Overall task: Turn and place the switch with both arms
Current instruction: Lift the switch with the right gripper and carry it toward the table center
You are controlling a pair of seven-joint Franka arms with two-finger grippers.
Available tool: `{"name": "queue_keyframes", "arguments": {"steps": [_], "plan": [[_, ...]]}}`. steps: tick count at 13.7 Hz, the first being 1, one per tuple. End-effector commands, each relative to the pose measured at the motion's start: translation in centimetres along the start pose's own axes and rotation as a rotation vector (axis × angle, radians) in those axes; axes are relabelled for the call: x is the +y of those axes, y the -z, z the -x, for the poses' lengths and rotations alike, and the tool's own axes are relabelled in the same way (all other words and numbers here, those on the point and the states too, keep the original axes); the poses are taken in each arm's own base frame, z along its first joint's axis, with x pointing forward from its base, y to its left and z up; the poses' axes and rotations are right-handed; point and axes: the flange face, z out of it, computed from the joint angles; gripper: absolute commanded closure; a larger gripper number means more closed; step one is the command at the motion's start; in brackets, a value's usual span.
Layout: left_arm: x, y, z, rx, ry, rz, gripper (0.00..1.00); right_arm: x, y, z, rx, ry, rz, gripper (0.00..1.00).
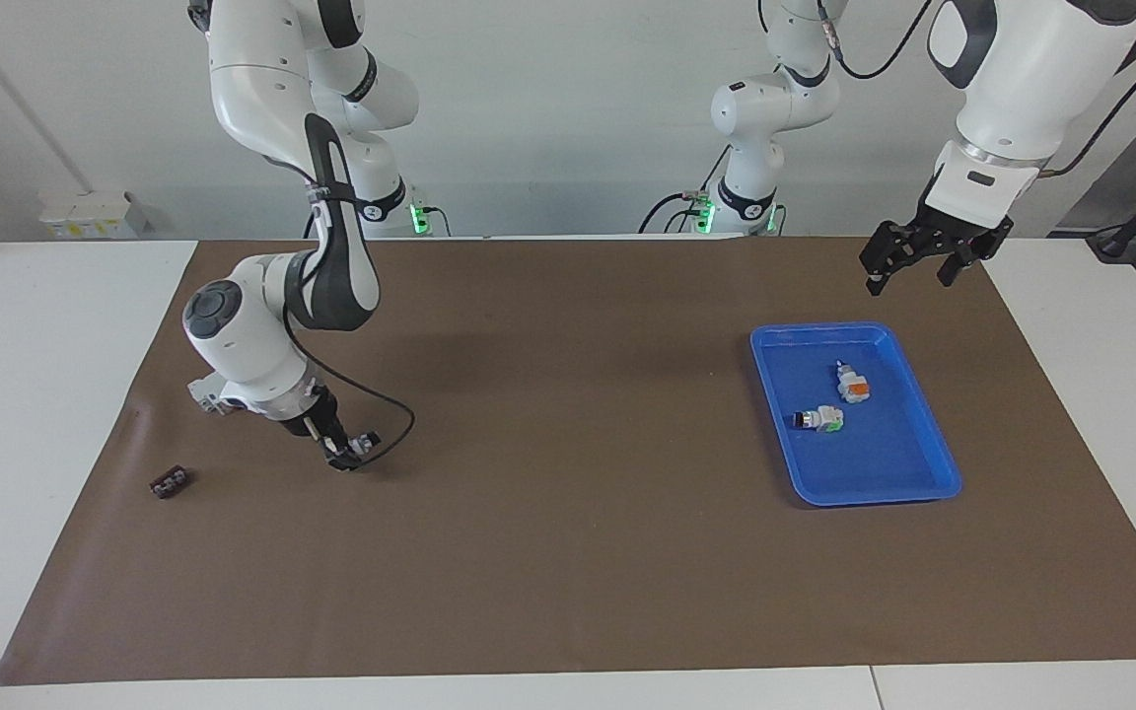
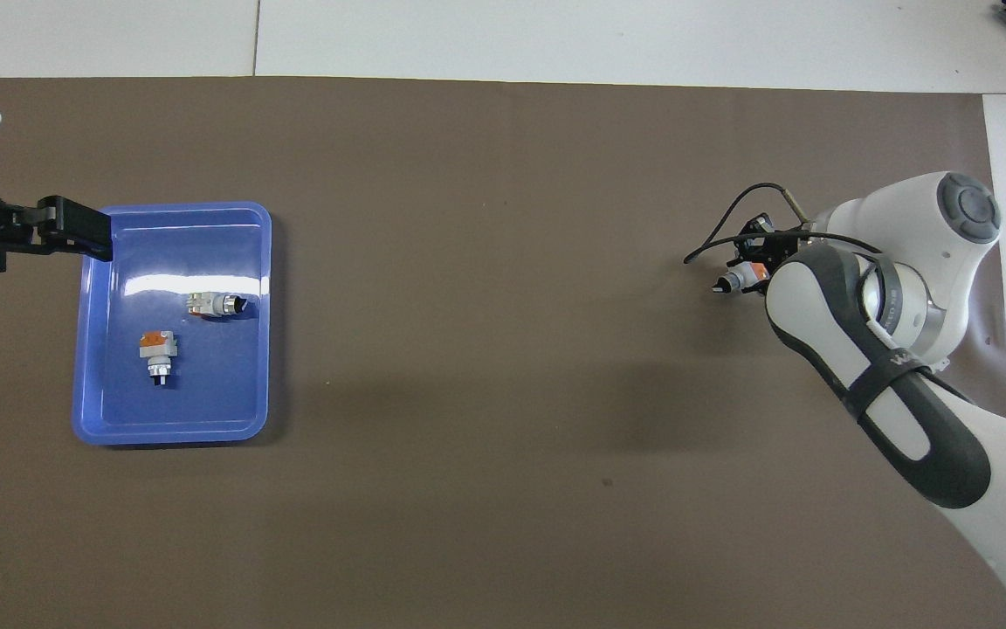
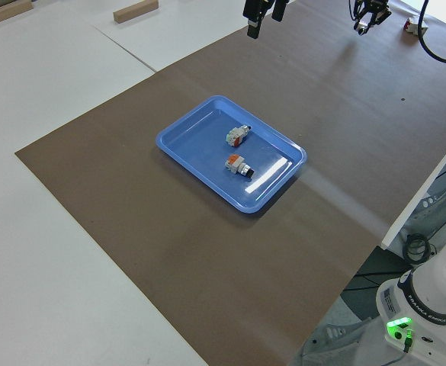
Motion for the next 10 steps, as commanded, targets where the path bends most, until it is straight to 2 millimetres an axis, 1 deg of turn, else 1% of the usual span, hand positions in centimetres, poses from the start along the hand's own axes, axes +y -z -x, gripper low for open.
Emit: {"name": "queue_keyframes", "arguments": {"steps": [1,2,3,5,7,10], "plan": [[-0.4,0.1,0.8,0.003,0.007,0.001,0.0,-1.1,6.6,2.8,-0.107,-0.033,-0.047,1.0],[-0.4,0.1,0.8,0.005,0.007,0.001,0.0,-1.3,8.5,4.0,-0.13,-0.081,-0.06,1.0],[-0.4,0.1,0.8,0.003,0.007,0.001,0.0,-1.9,10.4,5.8,-0.159,-0.119,-0.072,1.0],[-0.4,0.1,0.8,0.005,0.007,0.001,0.0,-3.8,14.0,11.4,-0.219,-0.167,-0.114,1.0],[-0.4,0.1,0.8,0.003,0.007,0.001,0.0,-5.1,17.1,16.5,-0.261,-0.236,-0.151,1.0],[-0.3,0.1,0.8,0.003,0.005,0.001,0.0,-6.4,20.1,21.7,-0.307,-0.384,-0.178,1.0]]}}
